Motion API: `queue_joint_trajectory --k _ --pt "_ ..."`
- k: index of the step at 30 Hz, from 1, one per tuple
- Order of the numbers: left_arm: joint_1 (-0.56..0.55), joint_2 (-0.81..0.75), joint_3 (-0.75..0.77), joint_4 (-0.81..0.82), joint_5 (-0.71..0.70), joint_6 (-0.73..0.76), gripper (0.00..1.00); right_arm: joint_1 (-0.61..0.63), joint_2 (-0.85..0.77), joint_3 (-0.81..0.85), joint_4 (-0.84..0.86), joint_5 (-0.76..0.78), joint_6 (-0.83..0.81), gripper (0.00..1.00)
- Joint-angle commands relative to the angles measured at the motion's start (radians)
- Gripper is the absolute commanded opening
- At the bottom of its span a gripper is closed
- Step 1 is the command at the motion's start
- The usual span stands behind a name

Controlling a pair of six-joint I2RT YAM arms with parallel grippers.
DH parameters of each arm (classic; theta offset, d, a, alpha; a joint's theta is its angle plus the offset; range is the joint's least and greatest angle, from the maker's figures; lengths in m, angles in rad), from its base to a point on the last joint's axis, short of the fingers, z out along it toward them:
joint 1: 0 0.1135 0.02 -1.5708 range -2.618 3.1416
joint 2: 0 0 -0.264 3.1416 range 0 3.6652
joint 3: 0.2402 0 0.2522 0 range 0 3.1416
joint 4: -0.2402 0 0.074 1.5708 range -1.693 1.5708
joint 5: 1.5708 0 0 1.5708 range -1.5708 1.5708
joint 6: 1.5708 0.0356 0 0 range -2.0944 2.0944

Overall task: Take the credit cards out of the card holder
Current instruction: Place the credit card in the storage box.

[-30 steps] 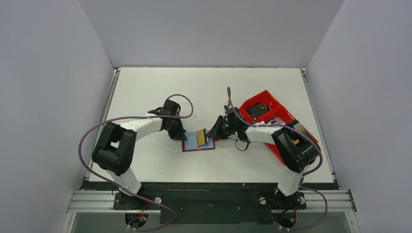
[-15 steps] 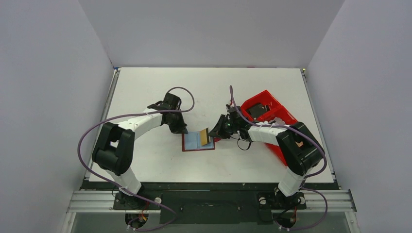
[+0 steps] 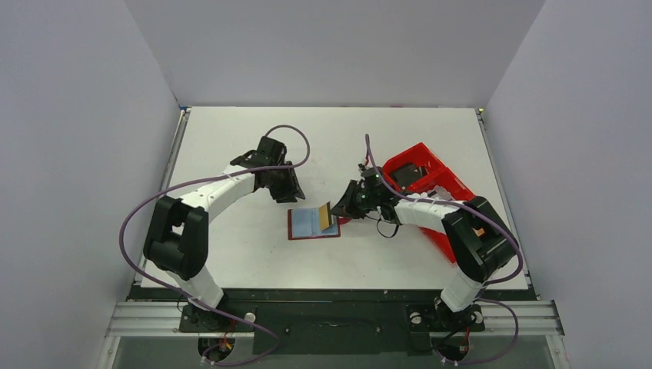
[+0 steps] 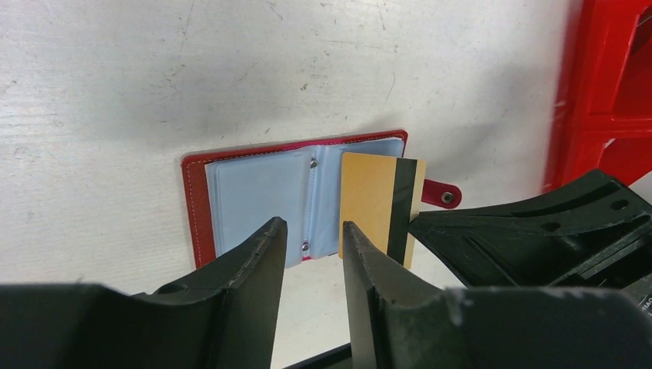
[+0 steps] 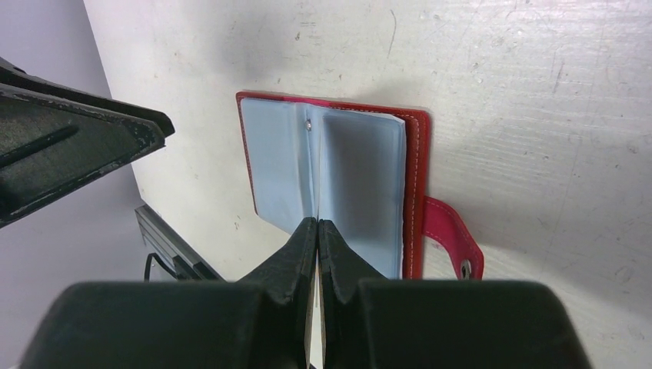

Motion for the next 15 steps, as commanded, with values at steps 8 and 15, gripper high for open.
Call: queue_joint_trajectory --k 8,15 --pt "0.025 -0.086 0.027 0.019 0.093 0.015 0.36 -0.012 -0.086 0.047 -0.018 0.009 -0.011 0.0" --pt "0.043 -0.112 0.005 0.054 0.13 0.011 0.37 -0.021 -0.121 0.054 -0.036 0.005 -0.012 0.0"
